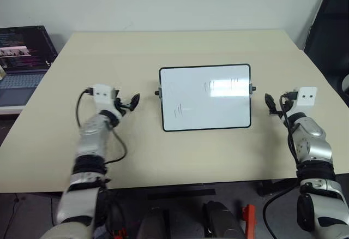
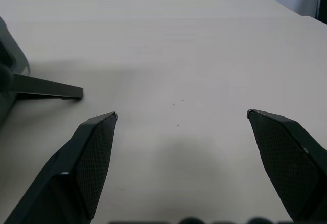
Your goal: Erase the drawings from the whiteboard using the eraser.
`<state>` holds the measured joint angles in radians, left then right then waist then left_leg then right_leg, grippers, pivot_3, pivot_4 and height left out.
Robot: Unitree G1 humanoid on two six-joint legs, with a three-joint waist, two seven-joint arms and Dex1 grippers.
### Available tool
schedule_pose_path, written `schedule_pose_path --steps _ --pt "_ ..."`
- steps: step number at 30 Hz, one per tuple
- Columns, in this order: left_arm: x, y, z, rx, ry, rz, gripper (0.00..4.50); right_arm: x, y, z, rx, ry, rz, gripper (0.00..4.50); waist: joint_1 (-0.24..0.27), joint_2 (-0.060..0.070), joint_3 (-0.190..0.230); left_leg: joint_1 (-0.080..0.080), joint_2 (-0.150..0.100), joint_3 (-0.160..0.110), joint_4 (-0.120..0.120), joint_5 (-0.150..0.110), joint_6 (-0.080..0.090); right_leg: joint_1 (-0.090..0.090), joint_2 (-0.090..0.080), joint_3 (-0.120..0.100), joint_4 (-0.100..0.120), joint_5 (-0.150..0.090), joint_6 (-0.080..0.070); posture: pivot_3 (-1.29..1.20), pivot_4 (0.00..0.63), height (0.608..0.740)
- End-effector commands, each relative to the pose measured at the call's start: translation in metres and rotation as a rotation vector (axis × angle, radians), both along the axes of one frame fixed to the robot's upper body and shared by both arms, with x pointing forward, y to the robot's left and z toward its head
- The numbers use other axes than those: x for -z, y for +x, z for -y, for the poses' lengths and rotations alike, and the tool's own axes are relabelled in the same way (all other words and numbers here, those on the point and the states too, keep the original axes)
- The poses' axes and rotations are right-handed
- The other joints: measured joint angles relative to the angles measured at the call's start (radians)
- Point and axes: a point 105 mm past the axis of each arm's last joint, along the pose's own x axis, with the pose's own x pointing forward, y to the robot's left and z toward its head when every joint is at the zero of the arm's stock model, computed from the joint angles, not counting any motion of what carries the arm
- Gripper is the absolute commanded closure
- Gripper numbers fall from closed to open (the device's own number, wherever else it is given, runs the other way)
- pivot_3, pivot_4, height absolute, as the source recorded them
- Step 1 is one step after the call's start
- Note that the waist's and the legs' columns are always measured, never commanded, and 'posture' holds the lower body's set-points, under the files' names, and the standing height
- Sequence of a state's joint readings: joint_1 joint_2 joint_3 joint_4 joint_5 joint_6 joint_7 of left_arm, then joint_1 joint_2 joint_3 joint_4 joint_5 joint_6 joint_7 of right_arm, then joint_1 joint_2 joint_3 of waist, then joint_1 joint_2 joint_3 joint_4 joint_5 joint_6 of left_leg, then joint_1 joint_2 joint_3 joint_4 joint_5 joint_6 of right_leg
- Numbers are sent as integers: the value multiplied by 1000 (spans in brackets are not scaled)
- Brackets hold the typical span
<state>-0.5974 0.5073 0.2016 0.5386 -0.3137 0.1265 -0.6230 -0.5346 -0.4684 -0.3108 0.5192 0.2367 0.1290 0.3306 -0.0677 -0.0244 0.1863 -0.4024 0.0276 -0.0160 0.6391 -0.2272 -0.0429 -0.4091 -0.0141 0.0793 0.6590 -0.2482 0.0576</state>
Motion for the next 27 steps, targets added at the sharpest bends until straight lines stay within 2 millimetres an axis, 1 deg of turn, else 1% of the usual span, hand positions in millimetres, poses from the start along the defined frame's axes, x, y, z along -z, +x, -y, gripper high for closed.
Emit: schedule_pose_path --steps 1,2,3,4,5,6,7,8,9,10,11,13,15,16,20,21,23,27 --pt "-76 -18 43 327 28 130 0 -16 -2 10 21 3 41 26 11 0 0 -1 0 -1 1 0 0 0 0 -2 0 0 0 0 150 740" --pt "-89 -26 65 446 40 140 0 -17 -2 8 14 0 40 26 17 0 0 -1 0 -3 2 0 0 1 -1 -3 0 0 0 0 150 740" --pt "-99 -34 85 549 57 149 0 -18 -2 7 1 -1 40 26 23 0 0 -1 -1 -5 2 0 0 2 -2 -6 0 0 0 0 150 740" --pt "-103 -43 108 649 86 156 0 -17 -2 6 -9 -6 37 26 28 0 0 -1 -2 -6 3 0 0 3 -2 -7 -1 0 0 0 150 740" --pt "-105 -49 126 719 117 164 0 -17 -2 5 -11 -11 35 26 31 0 0 -1 -2 -6 4 0 0 4 -3 -7 -1 0 0 0 150 740" --pt "-104 -51 143 756 145 166 0 -17 -2 7 -6 -8 35 26 32 0 0 -1 -3 -6 4 0 0 5 -3 -7 -1 0 0 0 150 740" --pt "-101 -51 161 778 165 165 0 -19 -3 10 -3 -4 38 26 32 1 -1 -1 -3 -6 4 0 0 5 -3 -7 -1 0 0 0 150 740" --pt "-94 -55 187 842 144 157 0 -22 -5 20 22 -11 31 26 33 1 -1 -1 -3 -6 4 0 0 5 -4 -7 -1 0 0 0 150 740" --pt "-89 -59 206 888 126 151 0 -25 -7 27 39 -16 25 26 35 2 -1 -1 -3 -6 4 0 0 5 -3 -7 -1 0 0 0 150 740" --pt "-80 -62 223 928 126 136 0 -28 -11 36 52 -22 21 26 36 2 -1 -1 -3 -6 4 0 0 5 -3 -7 -1 0 0 0 150 740" --pt "-74 -63 234 950 130 127 0 -31 -13 43 60 -26 19 26 35 2 -1 -2 -3 -6 4 0 0 4 -3 -7 -2 0 0 0 150 740" --pt "-59 -70 258 1005 142 93 0 -35 -22 62 89 -22 4 26 31 2 -1 -2 -3 -6 4 0 0 4 -3 -7 -2 -1 0 0 150 740" --pt "-48 -78 274 1059 167 78 0 -37 -30 77 94 38 -13 26 22 2 -1 -1 -3 -6 3 0 0 3 -2 -6 -2 -1 -1 0 150 740" --pt "-47 -80 277 1072 172 78 0 -38 -32 80 90 60 -19 26 17 2 -1 -1 -2 -6 2 0 0 3 -2 -6 -2 -1 -1 0 150 740" --pt "-47 -93 292 1139 140 70 0 -25 -46 91 24 64 -145 26 8 2 -1 1 -2 -6 2 0 0 4 0 -5 -1 -2 -1 0 150 740" --pt "-46 -94 293 1142 142 70 0 -23 -48 92 16 61 -159 26 7 2 -1 1 -2 -6 2 0 0 4 0 -5 -1 -4 2 0 150 740" --pt "-46 -95 295 1147 138 69 0 -19 -51 92 -9 68 -182 26 7 2 -1 1 -2 -5 2 0 0 4 0 -4 -1 -4 3 0 150 740" --pt "-45 -98 296 1158 135 63 0 -10 -54 84 -66 59 -217 26 7 2 -1 1 -2 -5 3 0 0 4 0 -4 -1 -4 3 0 150 740"
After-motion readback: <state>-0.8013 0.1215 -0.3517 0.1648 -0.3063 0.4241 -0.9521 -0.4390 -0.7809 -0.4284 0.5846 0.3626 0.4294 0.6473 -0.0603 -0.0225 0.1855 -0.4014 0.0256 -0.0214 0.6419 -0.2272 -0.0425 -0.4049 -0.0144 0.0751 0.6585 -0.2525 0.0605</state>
